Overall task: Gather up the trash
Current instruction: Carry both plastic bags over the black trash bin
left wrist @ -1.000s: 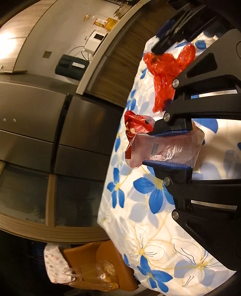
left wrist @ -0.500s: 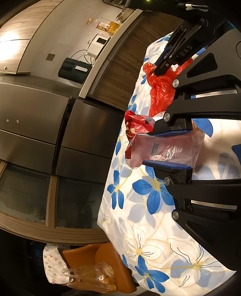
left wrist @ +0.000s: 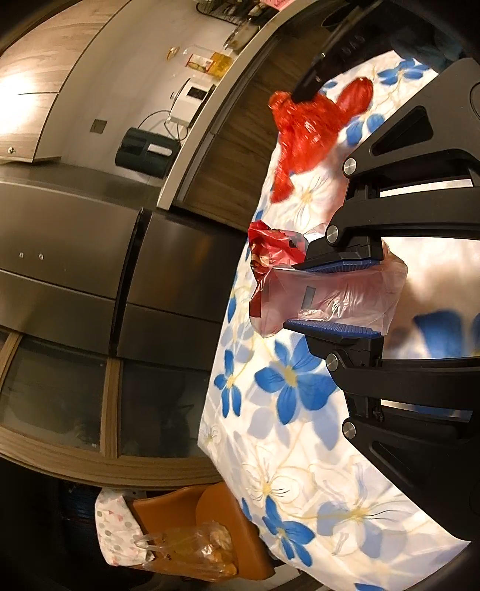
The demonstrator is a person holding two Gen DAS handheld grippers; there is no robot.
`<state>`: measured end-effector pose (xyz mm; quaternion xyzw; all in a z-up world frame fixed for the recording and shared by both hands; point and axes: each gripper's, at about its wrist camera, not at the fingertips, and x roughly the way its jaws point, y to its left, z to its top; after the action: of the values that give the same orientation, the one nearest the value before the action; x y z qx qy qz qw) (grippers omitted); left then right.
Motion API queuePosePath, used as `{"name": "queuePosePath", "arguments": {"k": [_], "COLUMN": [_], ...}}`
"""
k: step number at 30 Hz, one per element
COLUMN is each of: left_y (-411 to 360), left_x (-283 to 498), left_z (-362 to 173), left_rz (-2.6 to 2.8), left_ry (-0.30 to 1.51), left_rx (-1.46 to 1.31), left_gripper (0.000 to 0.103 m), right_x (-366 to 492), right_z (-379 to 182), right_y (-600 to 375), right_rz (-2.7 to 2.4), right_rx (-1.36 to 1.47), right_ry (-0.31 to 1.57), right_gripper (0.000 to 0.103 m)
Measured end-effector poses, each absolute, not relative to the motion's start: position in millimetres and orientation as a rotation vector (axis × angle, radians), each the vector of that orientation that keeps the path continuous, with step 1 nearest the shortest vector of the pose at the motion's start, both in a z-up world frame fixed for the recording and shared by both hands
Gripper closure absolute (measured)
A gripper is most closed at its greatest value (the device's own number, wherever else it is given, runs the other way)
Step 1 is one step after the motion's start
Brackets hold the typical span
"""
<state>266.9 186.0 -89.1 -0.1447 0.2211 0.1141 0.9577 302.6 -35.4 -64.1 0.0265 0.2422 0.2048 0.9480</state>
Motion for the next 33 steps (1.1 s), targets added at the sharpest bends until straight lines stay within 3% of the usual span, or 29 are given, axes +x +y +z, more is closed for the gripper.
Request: {"name": "queuePosePath", "arguments": {"k": [15, 33], "left_y": [94, -91], "left_x": [236, 237], "left_z": [-60, -27], "left_rz": [0.105, -0.212], "left_ry": [0.415, 0.379], "left_rx": [-0.235, -0.107], "left_gripper": [0.081, 0.081], "right_x": [239, 195], "right_z": [-32, -10], "right_y": [-127, -278], "right_rz": [0.320, 0.050], "right_rx": [0.088, 0.153], "right_ry": [0.392, 0.283], "right_gripper": [0.096, 0.096]}}
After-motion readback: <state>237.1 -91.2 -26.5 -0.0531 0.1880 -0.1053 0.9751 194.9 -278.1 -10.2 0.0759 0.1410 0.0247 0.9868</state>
